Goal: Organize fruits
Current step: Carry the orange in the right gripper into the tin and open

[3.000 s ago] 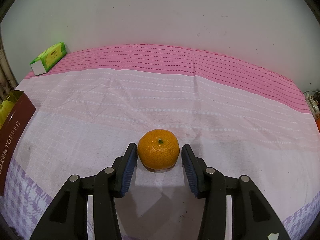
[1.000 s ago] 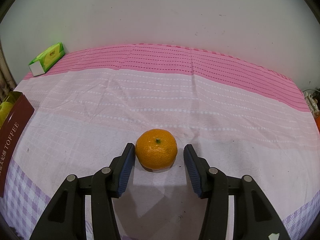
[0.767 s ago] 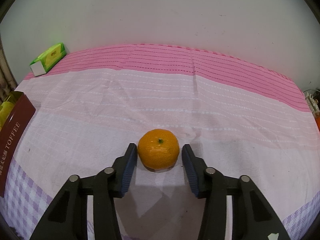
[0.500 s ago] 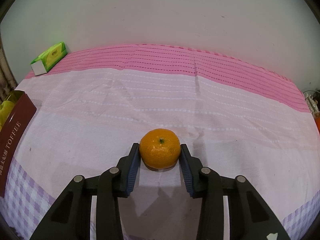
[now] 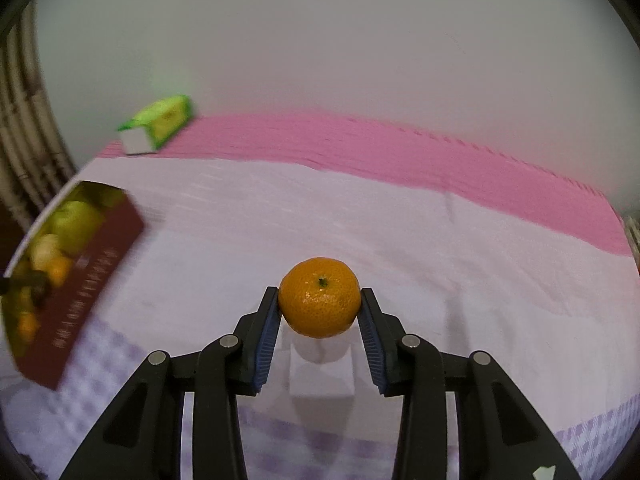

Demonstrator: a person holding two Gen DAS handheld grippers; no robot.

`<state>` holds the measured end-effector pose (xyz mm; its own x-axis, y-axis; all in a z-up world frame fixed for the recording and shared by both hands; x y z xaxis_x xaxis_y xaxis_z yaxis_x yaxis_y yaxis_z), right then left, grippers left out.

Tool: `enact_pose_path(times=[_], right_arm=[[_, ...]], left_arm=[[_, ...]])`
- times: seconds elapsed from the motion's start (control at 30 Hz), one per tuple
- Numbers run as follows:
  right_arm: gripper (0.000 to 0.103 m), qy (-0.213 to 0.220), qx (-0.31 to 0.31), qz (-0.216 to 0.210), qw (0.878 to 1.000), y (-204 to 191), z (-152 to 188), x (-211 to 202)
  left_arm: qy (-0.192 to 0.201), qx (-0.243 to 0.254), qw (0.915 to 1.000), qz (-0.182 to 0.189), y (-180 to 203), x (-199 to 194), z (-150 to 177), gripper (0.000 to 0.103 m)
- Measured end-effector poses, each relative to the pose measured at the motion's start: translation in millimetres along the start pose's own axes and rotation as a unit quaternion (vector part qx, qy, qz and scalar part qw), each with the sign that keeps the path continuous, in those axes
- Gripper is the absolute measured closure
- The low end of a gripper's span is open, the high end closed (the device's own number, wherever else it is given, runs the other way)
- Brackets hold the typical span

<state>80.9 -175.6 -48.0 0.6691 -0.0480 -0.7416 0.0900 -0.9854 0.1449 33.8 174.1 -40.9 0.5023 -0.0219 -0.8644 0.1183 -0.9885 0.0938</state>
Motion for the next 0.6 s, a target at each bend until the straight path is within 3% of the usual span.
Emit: enact_pose_path(times=[0.3, 0.6], right_arm=[[0.067, 0.019, -0.082, -0.11, 0.99, -111.3, -13.4, -40.9], [0.067, 0.017, -0.15, -0.173, 0.973, -186.2, 0.7, -62.6]], left_arm=[[0.008, -0.025, 0.9996, 0.0, -14.4, -10.6, -0.1, 0.015], [0.001, -0.063, 0.998, -0.006, -40.1, -19.0, 6.8, 0.014]])
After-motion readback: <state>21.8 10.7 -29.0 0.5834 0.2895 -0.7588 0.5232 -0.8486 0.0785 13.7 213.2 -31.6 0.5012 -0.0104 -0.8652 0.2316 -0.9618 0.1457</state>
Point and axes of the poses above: each gripper's, at about its wrist camera, not at the fingertips, and x roughly the way its jaws point, y to its right, z to its underside, the point moved 4 cm from there along x, roughly the way its jaws point, and after that the axes turned 11 degrees about z, right-handed, at the moved point
